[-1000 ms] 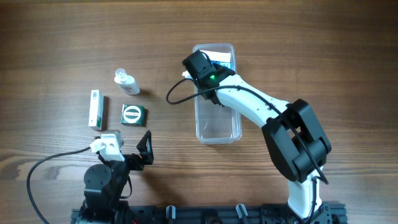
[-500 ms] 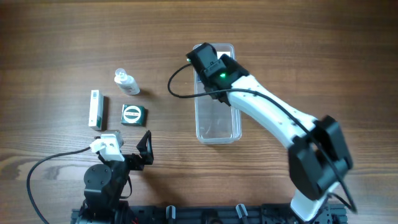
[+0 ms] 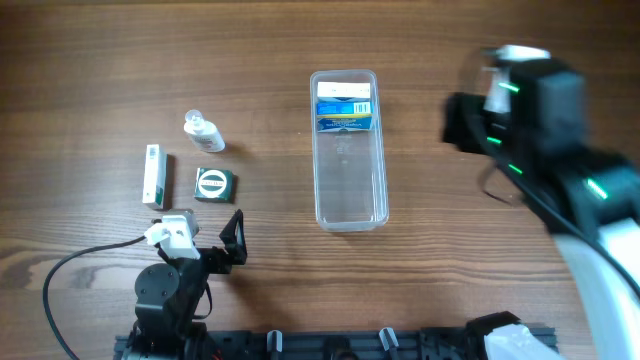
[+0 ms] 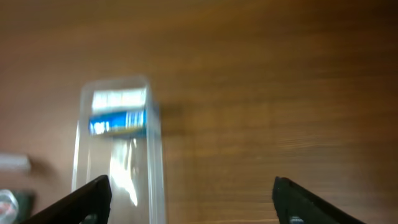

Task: Pack container
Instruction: 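Raise the right gripper away from the container, then reach the left gripper to the white tube box and grasp it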

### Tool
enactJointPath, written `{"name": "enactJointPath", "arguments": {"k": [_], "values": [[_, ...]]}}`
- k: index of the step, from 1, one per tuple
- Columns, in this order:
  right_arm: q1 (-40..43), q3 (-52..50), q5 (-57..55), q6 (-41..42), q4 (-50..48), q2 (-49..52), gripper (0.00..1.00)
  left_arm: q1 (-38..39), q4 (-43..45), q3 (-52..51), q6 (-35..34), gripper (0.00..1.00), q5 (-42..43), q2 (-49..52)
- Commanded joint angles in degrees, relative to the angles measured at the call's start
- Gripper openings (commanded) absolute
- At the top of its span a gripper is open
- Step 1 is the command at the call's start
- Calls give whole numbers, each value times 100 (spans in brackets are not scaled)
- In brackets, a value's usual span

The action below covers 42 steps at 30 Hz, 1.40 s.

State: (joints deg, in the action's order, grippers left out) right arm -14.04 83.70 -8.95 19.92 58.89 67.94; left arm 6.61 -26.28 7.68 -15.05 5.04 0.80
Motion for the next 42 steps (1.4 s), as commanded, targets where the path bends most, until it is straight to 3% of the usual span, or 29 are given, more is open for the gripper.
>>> {"name": "enactJointPath", "arguments": {"k": [1, 7, 12, 14, 18, 23, 24, 27, 29, 33, 42], "values": [[518, -31, 173, 730, 116, -1054, 100, -35, 348, -9, 125, 100, 2, -44], [605, -31, 66, 706, 374, -1707, 100, -35, 74, -9, 87, 100, 522, -42], [730, -31, -129, 487, 295, -1397, 100, -37, -264, 92, -262, 100, 516, 74], [922, -31, -122, 415, 267, -1075, 100, -37, -562, 321, -789, 100, 317, 221], [1456, -31, 485, 400, 330, -295, 100, -39, -1362, 1340, -1029, 100, 118, 868], [1906, -31, 1276, 413, 470, 579, 100, -42, -2345, 3375, -1023, 100, -1128, 2081], [1915, -31, 1272, 413, 546, 846, 100, -42, -2581, 4177, -763, 100, -1460, 2618], [1915, -31, 1292, 426, 616, 1123, 100, -42, -2885, 5086, -446, 100, -1215, 3314], [1915, -33, 1290, 424, 638, 1281, 100, -42, -3198, 5254, -365, 100, -1327, 3574], [1915, -33, 1290, 420, 640, 1443, 100, -105, -3552, 5254, -531, 100, -2551, 3945], [1915, -33, 1292, 424, 627, 1499, 100, -1213, -3407, 5257, -188, 100, -1843, 5967]]}}
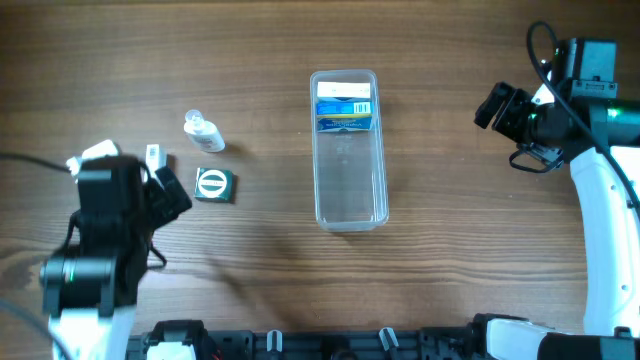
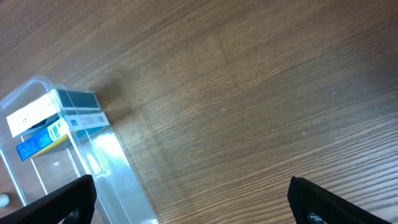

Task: Pack container
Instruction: 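Reach the left gripper to the white tube box and grasp it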

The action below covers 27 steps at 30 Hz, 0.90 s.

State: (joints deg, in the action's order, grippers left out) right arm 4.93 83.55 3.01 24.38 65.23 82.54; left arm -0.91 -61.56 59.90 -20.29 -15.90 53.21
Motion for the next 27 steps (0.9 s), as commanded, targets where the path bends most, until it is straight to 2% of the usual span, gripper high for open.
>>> {"name": "enactJointPath", "arguments": {"k": [1, 8, 11, 19, 27], "values": [[17, -17, 94, -22, -9, 39, 100, -614, 254, 35, 693, 100, 527, 994], [17, -17, 94, -22, -7, 39, 100, -1060, 918, 35, 1982, 89, 824, 2201], [17, -17, 94, -22, -9, 39, 100, -1102, 1185, 35, 2542, 87, 901, 2817], [17, -17, 96, -24, -9, 39, 100, -1202, 1408, 33, 2962, 84, 881, 3989], [17, -17, 94, -22, -7, 39, 100, -1484, 1545, 33, 3064, 82, 887, 4146]]}}
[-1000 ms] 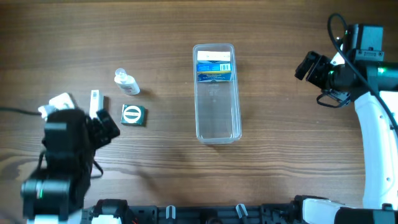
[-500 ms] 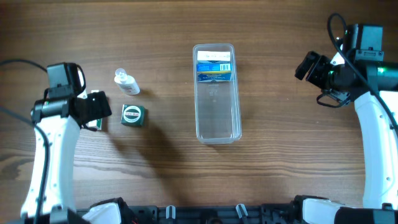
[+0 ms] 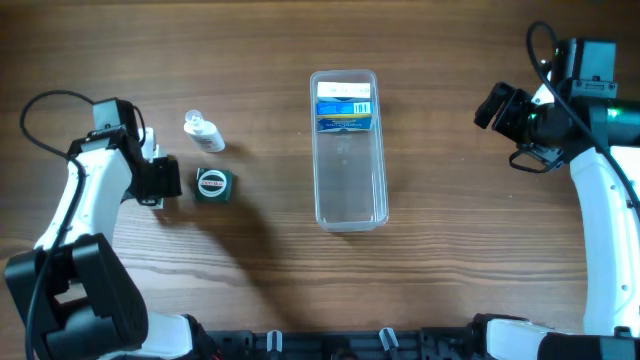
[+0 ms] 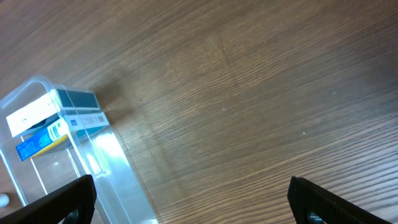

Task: Pack container
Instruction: 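Reach the left gripper to the white tube box and grasp it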

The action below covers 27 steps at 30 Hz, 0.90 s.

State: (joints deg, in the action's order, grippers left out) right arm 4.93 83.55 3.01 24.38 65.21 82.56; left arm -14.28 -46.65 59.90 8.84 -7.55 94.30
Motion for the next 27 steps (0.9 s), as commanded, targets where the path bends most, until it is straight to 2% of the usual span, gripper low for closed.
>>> {"name": "enactJointPath", "arguments": {"k": [1, 12, 16, 17, 18, 19, 22, 27], "values": [[17, -17, 94, -22, -4, 37, 100, -173, 94, 33, 151, 82, 57, 63], [17, -17, 94, -24, -4, 37, 100, -201, 693, 33, 599, 76, 90, 608], [17, -17, 94, -24, -4, 37, 100, -203, 844, 33, 597, 70, 90, 664], [17, -17, 96, -22, -4, 37, 100, -203, 859, 33, 597, 64, 90, 664], [17, -17, 96, -22, -7, 37, 100, -203, 855, 33, 597, 50, 90, 664], [17, -17, 96, -22, -7, 37, 100, -203, 850, 33, 595, 42, 87, 664], [17, -17, 96, -22, -7, 37, 100, -201, 824, 46, 232, 24, 85, 612], [17, -17, 94, -22, -7, 37, 100, -197, 367, 376, -422, 9, 85, 90]]}}
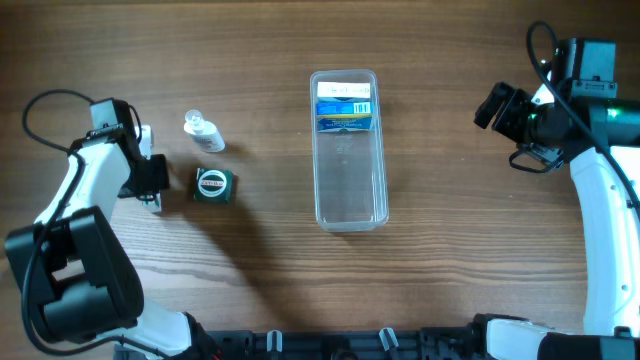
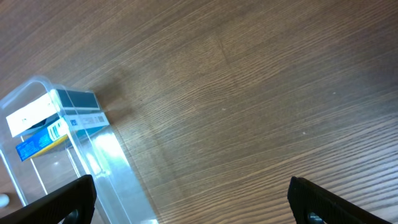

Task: Pack container
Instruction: 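Reach the left gripper to the white tube box and grasp it, then carry the white tube box into the container and release it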

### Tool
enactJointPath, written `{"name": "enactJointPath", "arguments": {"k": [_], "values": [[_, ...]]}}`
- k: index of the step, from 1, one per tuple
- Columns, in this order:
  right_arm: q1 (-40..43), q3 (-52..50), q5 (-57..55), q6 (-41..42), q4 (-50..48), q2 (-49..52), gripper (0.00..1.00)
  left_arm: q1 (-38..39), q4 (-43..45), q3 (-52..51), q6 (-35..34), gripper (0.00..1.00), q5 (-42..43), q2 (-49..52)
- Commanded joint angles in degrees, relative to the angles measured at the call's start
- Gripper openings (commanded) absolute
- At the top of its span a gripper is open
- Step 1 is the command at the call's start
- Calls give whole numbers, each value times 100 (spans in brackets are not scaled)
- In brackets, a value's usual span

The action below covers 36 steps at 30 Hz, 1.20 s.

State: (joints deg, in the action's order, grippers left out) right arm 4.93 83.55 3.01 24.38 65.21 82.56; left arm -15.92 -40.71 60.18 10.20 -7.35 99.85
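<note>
A clear plastic container lies lengthwise at the table's middle, also seen at the left of the right wrist view as the container. A blue-and-white box lies in its far end. To the left, a small clear bottle and a green-black square packet lie on the wood. My left gripper is down just left of the packet, covering the spot where a narrow white box lay; its jaws are hidden. My right gripper hovers far right, open and empty.
The wooden table is bare around the container's right side. The left arm's cable loops at the far left. The arms' black base rail runs along the front edge.
My left gripper has shifted slightly left and settled beside the green-black packet. The right arm, container, bottle and packet have not moved.
At first my left arm sat folded at the front edge, the white box lay free beside the packet, and my right arm was blurred near the container. Then the right arm rested far right and the left arm rose. Later the left gripper was over the white box.
</note>
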Motion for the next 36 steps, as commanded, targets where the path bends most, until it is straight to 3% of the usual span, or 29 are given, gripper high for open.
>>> {"name": "enactJointPath", "arguments": {"k": [1, 7, 12, 16, 20, 26, 29, 36], "values": [[17, -17, 96, -24, -4, 37, 100, -26, -463, 529, -787, 8, 63, -651], [17, -17, 94, -24, -4, 37, 100, 363, -1637, 1513, -1121, 8, 74, -1978], [17, -17, 94, -22, -7, 37, 100, 1731, -1681, 1624, -1366, 7, 531, -3211], [17, -17, 94, -22, -4, 37, 100, 3224, -1580, 1622, -2175, 6, 518, -3434], [17, -17, 96, -22, -4, 37, 100, 4500, -1189, 1622, -3021, 4, 481, -2964], [17, -17, 94, -22, -7, 37, 100, 5628, -181, 1622, -3748, 5, 446, -1482], [17, -17, 96, -22, -7, 37, 100, 5934, 282, 1622, -4492, 5, 249, -420], [17, -17, 94, -22, -4, 37, 100, 6008, 916, 1622, -5434, 7, 131, 785]]}}
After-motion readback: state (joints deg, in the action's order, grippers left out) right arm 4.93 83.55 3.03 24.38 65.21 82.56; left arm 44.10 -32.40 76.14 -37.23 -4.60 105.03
